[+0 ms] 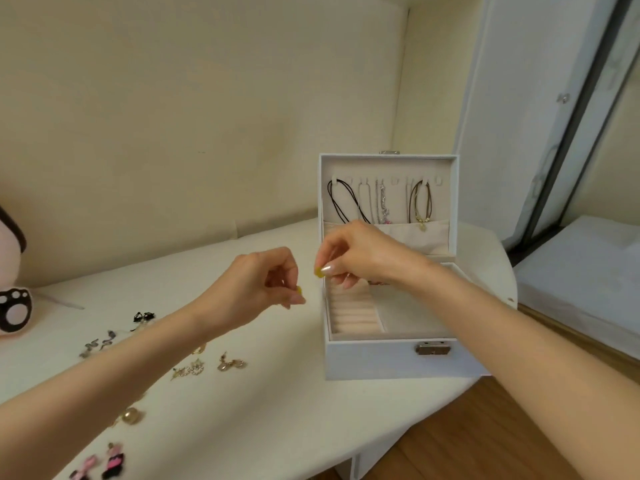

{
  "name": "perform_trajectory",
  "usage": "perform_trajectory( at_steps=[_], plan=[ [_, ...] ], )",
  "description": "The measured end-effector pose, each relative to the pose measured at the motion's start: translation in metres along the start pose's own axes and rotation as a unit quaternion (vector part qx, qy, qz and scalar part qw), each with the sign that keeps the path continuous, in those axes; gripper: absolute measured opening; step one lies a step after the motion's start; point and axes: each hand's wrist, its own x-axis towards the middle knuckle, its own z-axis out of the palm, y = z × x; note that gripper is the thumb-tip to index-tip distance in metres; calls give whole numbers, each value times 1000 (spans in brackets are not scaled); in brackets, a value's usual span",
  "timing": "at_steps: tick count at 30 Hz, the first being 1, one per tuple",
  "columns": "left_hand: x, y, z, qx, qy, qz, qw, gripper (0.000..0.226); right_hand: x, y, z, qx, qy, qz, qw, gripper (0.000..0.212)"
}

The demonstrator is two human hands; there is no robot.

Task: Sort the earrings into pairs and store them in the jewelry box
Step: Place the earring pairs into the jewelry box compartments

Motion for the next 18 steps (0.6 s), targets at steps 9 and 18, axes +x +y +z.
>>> perform_trajectory(
  at_steps=[9,18],
  plan=[
    [34,11,39,39,7,33,999,30,-2,46,-18,46,16,60,997,15],
    [51,6,52,-7,60,50,997,18,3,60,-17,-23,37,42,998,9]
  ],
)
